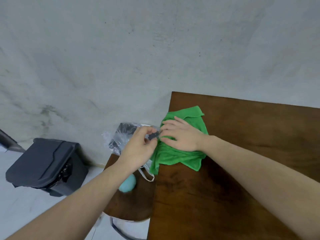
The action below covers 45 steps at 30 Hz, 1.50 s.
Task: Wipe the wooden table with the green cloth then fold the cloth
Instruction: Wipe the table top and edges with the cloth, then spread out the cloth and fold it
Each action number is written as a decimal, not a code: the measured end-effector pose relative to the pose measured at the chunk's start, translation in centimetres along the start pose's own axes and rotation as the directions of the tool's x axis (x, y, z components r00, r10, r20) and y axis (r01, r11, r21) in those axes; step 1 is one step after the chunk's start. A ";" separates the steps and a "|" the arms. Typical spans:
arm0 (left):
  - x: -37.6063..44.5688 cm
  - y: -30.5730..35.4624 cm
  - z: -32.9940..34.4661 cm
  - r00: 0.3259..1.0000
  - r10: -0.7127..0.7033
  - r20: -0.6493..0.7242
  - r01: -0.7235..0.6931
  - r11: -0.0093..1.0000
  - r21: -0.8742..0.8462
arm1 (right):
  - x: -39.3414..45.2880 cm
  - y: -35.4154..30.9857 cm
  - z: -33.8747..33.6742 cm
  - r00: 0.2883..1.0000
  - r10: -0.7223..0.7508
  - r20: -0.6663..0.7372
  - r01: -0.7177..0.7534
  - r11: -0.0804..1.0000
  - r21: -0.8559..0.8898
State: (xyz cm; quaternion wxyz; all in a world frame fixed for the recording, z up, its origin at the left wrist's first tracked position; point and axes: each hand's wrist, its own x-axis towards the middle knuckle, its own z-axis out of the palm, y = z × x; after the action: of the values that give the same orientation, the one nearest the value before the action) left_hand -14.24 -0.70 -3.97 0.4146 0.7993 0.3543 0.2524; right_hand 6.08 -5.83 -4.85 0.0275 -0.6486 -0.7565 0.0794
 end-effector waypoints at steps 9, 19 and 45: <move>-8.0 2.0 0.1 0.980 0.136 0.143 -0.157 0.976 0.152 | -13.5 -7.7 1.5 0.984 0.166 0.059 -0.167 0.986 0.015; -15.8 5.4 2.7 0.874 0.323 0.363 -0.453 0.813 0.366 | -27.5 -13.0 2.6 0.943 0.327 0.063 -0.333 0.930 0.158; -7.4 5.8 5.1 0.930 0.144 0.338 -0.287 0.858 0.425 | -31.2 -0.9 -0.5 0.851 0.470 -0.234 -0.321 0.819 0.476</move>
State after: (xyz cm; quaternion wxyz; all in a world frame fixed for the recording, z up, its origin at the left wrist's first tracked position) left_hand -13.25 -11.26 -2.62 0.2264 0.9387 0.2462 0.0830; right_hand 10.20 -36.65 -2.27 0.2792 -0.7757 -0.5508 0.1307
